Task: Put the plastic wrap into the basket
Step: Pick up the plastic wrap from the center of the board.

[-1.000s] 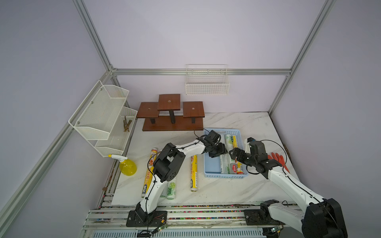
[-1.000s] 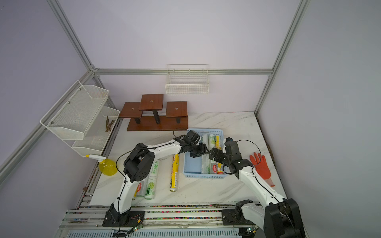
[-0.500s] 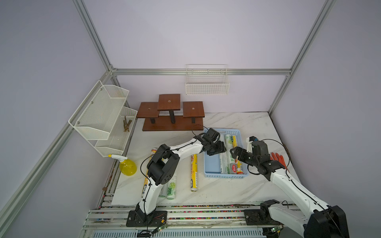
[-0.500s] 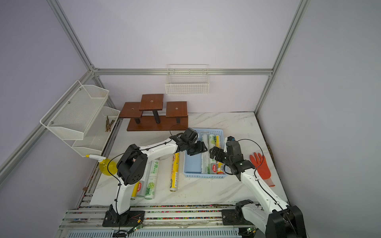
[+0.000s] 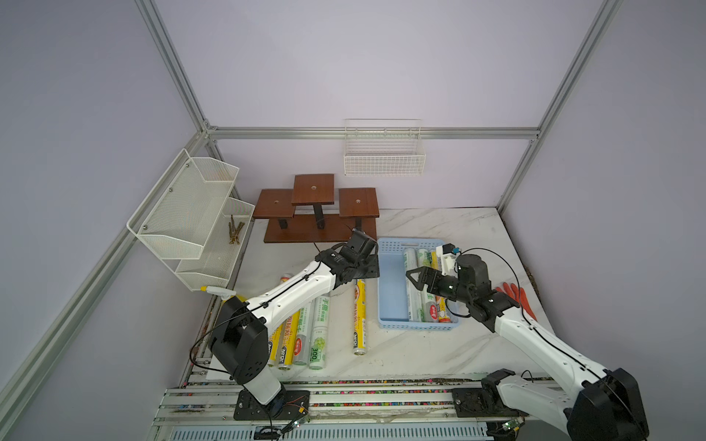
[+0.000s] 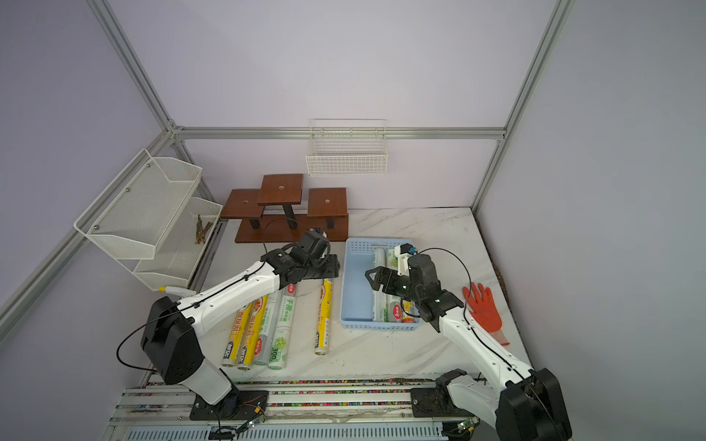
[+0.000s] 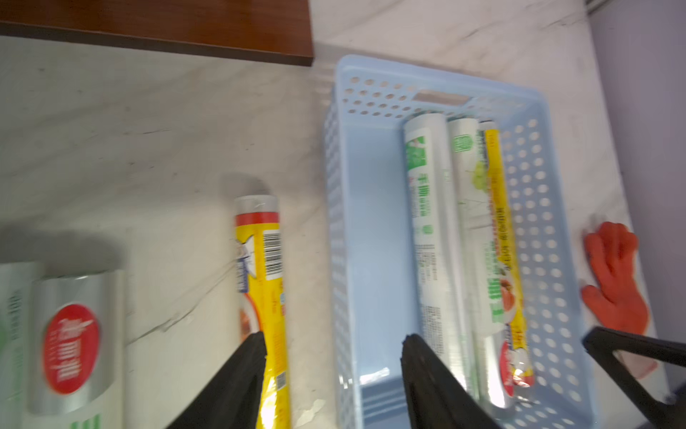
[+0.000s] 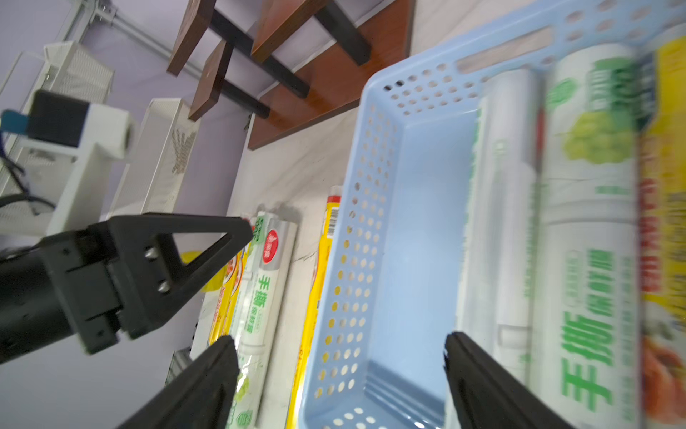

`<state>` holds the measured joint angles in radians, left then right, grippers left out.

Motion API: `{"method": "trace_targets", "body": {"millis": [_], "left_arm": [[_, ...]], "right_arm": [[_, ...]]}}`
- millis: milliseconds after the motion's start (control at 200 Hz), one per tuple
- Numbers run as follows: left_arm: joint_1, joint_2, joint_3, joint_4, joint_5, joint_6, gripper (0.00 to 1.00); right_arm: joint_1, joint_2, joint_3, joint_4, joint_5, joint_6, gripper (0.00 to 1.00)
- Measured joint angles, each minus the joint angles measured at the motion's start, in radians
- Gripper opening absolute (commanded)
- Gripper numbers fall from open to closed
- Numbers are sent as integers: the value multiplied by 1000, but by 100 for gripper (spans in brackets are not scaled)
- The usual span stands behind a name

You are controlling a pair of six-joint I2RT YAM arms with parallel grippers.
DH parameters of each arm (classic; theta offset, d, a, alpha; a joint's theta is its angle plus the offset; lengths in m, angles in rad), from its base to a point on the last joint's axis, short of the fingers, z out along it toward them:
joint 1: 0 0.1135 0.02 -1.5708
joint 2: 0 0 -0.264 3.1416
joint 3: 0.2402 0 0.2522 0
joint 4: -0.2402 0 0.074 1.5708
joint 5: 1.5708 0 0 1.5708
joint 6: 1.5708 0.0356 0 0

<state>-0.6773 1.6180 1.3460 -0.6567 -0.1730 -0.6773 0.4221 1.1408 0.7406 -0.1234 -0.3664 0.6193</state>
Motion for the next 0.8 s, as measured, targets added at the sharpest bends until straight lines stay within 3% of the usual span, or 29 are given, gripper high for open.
{"method": "trace_targets", "body": {"millis": [185, 340, 595, 800], "left_arm": [[29, -18, -93, -148, -96, 17, 60], [45, -69, -201, -224, -111, 7, 61], [77, -190, -340, -282, -83, -29, 64], [100, -222, -405, -256, 5, -37, 64]], "right_arm": [[182, 135, 98, 13, 41, -15, 89], [291, 205, 141, 19, 98, -32, 90], [353, 243, 147, 41, 137, -34, 91], [374, 292, 147, 86, 123, -31, 92]]}}
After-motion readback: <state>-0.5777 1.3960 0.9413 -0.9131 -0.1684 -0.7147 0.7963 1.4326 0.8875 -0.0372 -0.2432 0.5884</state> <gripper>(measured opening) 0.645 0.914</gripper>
